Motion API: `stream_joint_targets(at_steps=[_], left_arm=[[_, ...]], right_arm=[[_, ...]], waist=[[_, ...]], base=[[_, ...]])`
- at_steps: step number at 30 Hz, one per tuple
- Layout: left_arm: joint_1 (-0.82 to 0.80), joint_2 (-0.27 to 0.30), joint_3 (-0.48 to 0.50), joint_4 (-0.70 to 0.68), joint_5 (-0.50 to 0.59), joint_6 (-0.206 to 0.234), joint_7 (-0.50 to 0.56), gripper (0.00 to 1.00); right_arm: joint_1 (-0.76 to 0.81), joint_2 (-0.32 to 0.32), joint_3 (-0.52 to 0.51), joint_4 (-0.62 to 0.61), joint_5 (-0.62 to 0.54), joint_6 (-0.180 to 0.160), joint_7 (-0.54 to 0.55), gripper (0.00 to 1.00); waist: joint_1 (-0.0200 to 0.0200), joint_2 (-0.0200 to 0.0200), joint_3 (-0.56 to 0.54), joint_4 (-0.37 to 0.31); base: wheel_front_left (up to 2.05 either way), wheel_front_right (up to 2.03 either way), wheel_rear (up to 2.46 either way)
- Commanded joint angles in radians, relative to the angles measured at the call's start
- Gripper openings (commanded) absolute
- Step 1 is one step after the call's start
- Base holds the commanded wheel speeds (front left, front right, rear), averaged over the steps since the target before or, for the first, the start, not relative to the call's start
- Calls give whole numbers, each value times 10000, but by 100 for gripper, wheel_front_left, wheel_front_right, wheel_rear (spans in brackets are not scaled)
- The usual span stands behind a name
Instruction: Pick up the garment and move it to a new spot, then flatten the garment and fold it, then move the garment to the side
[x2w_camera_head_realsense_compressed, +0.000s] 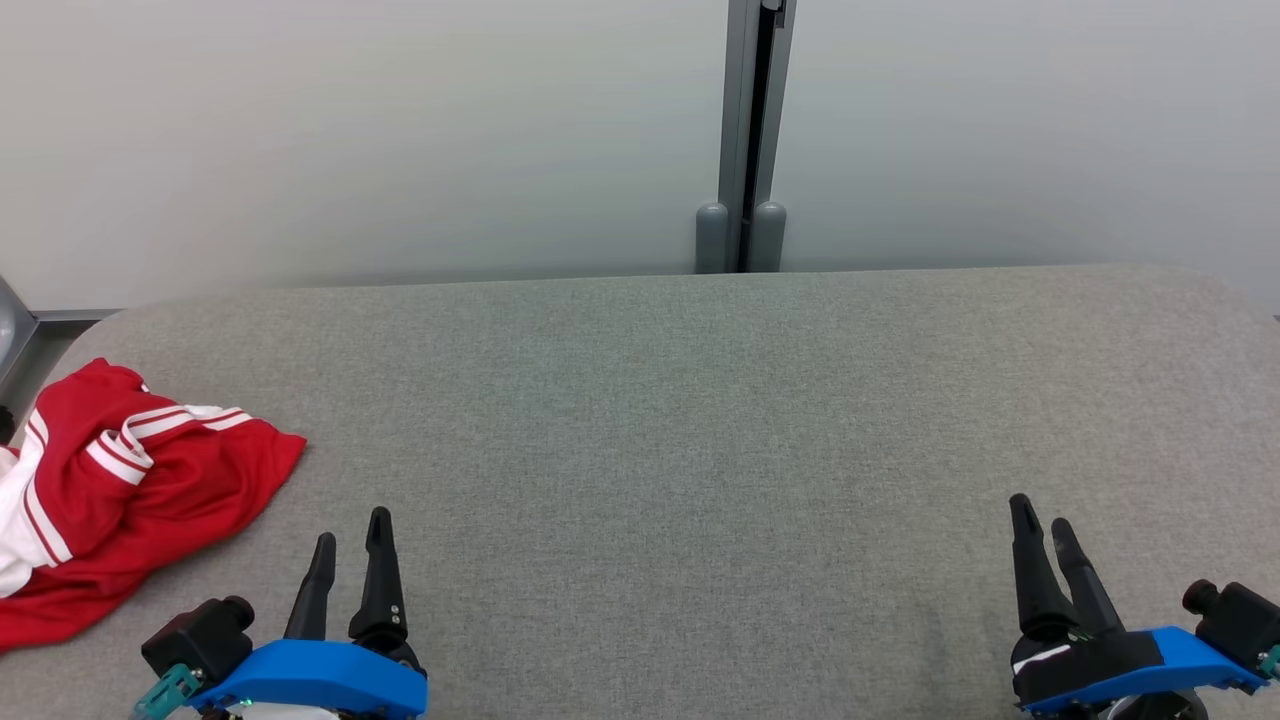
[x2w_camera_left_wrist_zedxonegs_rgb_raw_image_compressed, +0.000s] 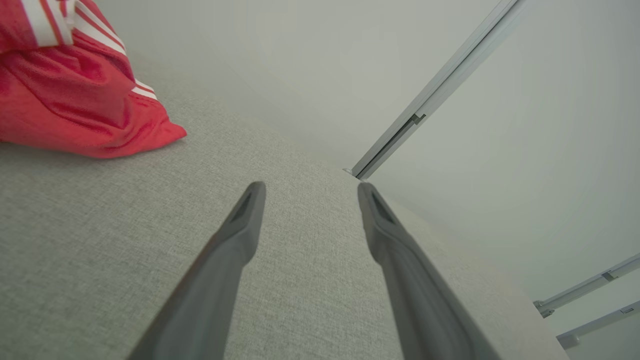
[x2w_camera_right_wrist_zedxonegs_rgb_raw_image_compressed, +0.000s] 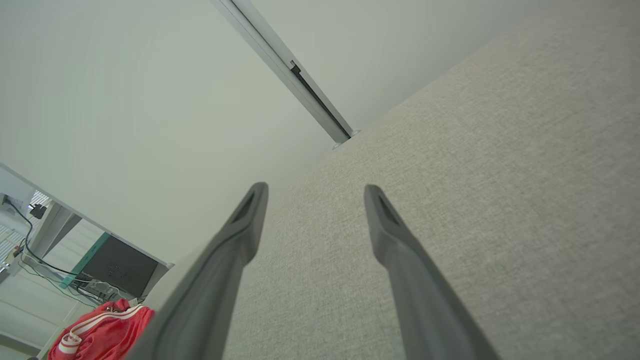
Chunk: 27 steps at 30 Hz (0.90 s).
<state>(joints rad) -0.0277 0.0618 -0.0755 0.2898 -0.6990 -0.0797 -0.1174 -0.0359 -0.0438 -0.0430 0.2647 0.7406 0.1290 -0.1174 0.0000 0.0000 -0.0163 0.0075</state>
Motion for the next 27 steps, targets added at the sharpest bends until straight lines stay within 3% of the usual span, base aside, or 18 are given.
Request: stream_joint_targets(at_steps=[1,27], left_arm=[[-145,101,-34,-66,272,5,-100,100],[-9,300,-513,230,2765,124,-748,100]], right_arm=[[26,-68,-14,-83,-250,17,-95,100],[139,-82,200,-18,-2642,22,-701,100]], waist=[[0,0,-8,5],[0,0,-106,37]], base=[[0,0,0],[0,0,0]])
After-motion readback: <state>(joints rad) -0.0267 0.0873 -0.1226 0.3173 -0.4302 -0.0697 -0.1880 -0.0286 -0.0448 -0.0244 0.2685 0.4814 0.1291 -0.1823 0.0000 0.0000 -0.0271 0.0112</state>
